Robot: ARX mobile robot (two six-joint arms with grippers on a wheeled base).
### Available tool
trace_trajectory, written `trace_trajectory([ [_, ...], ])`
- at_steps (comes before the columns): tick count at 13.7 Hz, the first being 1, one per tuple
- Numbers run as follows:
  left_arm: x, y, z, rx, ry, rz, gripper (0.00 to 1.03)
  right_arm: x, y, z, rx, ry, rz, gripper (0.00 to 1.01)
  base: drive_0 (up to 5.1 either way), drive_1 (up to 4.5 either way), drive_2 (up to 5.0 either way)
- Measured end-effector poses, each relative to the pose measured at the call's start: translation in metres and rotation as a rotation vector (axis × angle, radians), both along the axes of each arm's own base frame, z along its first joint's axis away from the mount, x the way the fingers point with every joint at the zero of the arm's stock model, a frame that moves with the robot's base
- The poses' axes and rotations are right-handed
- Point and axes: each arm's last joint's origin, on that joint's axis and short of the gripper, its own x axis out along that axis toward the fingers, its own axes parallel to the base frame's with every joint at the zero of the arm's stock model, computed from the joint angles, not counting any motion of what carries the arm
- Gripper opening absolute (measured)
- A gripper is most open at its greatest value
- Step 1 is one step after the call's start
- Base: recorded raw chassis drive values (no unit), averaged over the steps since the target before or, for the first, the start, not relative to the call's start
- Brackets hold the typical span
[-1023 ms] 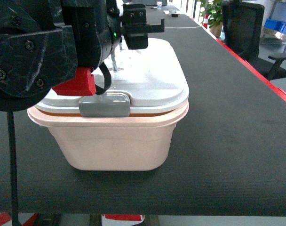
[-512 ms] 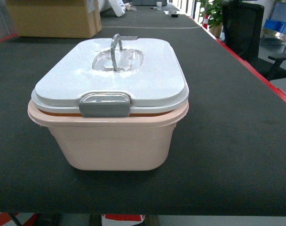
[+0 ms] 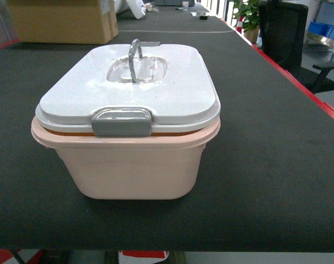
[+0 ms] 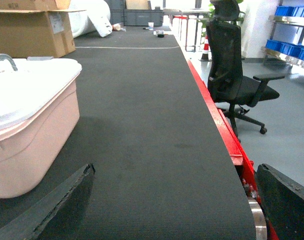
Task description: Pick capacitor and pack into box
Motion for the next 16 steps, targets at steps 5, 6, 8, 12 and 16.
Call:
trace_trajectory([
  [5,-0.07,0.042,-0.064,0.014,0.049,0.001,0.14,0.0,0.0,0.0,0.0,0.0,0.0,0.98,0.0,0.0,0.0],
  [6,-0.081,0.047,-0.071,0.013,0.046,0.001,0.02,0.0,0.0,0.0,0.0,0.0,0.0,0.98,0.0,0.0,0.0],
  [8,-0.1,0.056,-0.084,0.014,0.048,0.01,0.02,0.0,0.0,0.0,0.0,0.0,0.0,0.98,0.0,0.0,0.0],
  [12,-0.128,0.072,-0.101,0.014,0.05,0.005,0.02,0.0,0.0,0.0,0.0,0.0,0.0,0.98,0.0,0.0,0.0],
  [16,-0.148,0.072,-0.111,0.014,0.051,-0.001,0.02,0.0,0.0,0.0,0.0,0.0,0.0,0.98,0.0,0.0,0.0],
])
